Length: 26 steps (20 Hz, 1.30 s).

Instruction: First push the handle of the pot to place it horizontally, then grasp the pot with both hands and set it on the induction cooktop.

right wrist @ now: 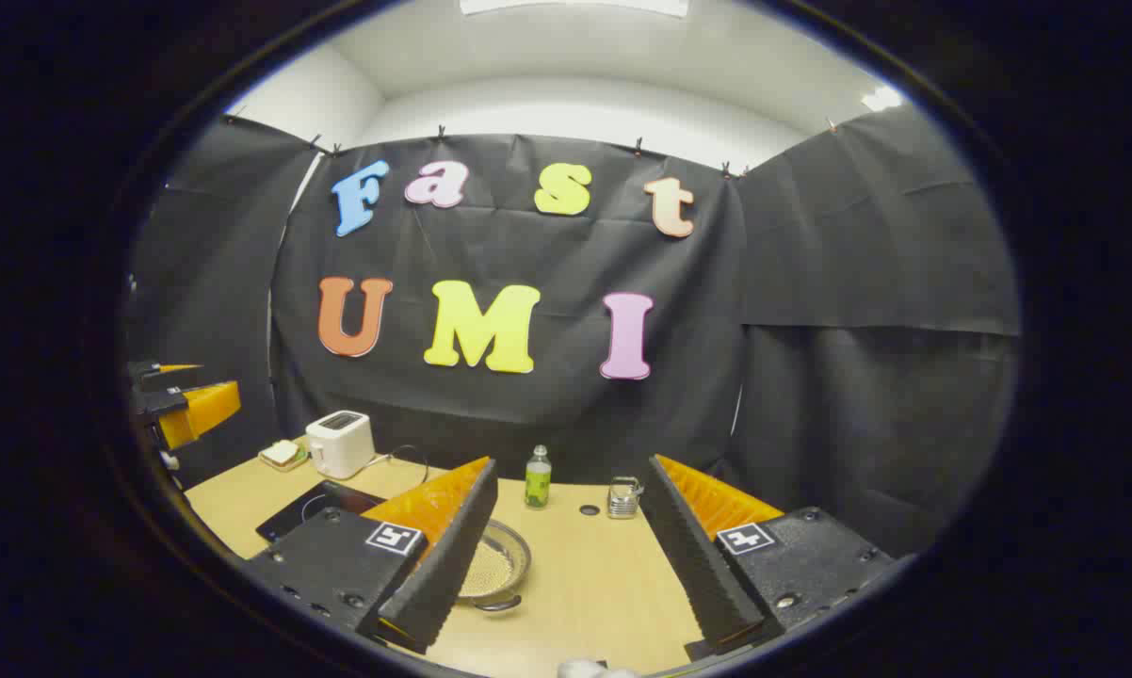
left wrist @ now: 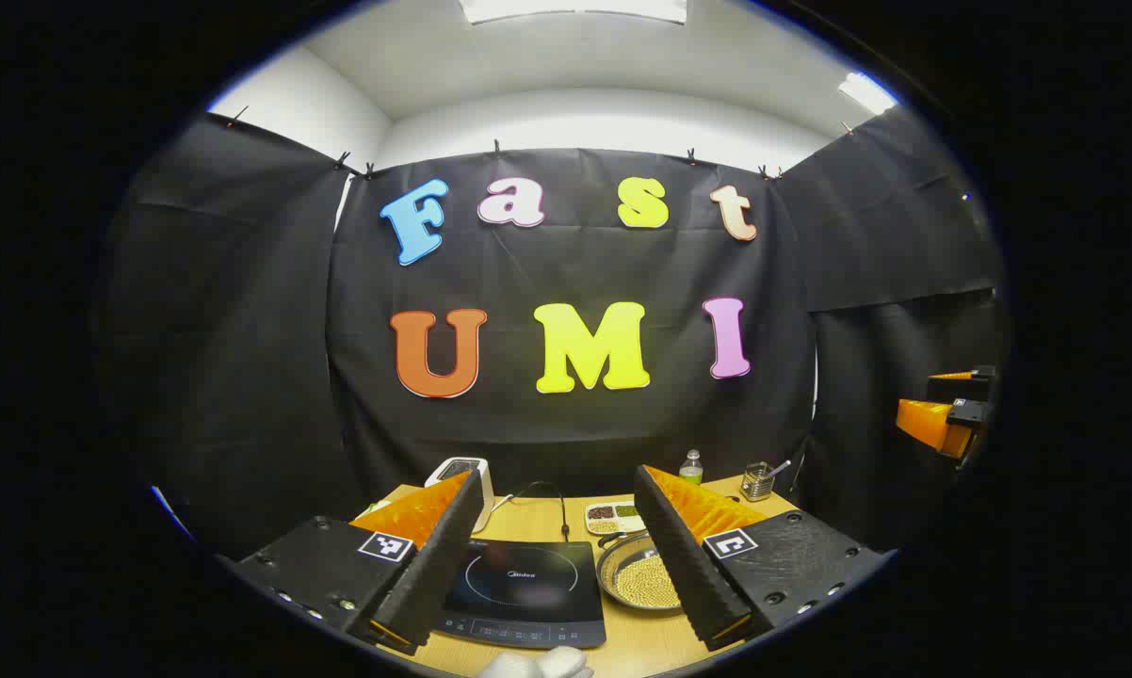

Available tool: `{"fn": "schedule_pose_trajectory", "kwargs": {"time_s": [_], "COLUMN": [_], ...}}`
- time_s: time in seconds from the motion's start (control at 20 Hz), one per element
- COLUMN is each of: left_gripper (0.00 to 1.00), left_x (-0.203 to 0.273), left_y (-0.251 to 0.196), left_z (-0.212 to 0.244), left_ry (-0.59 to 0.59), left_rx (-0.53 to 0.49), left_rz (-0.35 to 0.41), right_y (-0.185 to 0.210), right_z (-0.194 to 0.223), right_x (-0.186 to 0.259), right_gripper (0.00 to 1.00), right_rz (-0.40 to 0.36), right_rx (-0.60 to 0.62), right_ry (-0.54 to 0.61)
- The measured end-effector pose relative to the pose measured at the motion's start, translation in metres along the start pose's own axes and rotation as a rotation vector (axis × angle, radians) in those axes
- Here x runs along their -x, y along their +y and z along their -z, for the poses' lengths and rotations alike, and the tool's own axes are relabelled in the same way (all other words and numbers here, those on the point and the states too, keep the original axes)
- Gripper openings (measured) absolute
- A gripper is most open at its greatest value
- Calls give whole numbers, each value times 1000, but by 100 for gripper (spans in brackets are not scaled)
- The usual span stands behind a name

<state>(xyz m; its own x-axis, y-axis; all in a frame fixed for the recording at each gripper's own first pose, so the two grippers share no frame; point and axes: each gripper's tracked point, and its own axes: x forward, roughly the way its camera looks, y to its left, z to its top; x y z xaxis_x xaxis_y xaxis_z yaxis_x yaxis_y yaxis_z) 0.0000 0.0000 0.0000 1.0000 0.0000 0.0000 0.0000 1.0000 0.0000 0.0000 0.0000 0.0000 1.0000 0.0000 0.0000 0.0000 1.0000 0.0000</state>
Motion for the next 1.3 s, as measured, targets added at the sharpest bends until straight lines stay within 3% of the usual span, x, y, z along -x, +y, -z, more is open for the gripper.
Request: {"fn": "schedule_pose_trajectory", "kwargs": {"time_s": [0.75, 1.0, 1.1, 1.15, 1.3], "left_gripper": [96, 96, 96, 96, 96], "left_x": [2, 3, 2, 2, 2], "left_y": [-3, 0, 2, 2, 1], "left_z": [1, 10, 12, 14, 21], "left_ry": [-9, 5, 4, 8, 21], "left_rx": [-1, -15, -22, -26, -27], "left_rz": [22, 20, 12, 10, -4], "right_y": [6, 27, 38, 44, 71], "right_z": [15, 43, 58, 69, 104], "right_x": [8, 0, -6, -9, -18], "right_gripper": [98, 97, 80, 66, 47], "right_rz": [1, -54, -91, -115, -222], "right_rx": [19, 4, -4, -6, -2], "right_ry": [27, 100, 143, 172, 270]}}
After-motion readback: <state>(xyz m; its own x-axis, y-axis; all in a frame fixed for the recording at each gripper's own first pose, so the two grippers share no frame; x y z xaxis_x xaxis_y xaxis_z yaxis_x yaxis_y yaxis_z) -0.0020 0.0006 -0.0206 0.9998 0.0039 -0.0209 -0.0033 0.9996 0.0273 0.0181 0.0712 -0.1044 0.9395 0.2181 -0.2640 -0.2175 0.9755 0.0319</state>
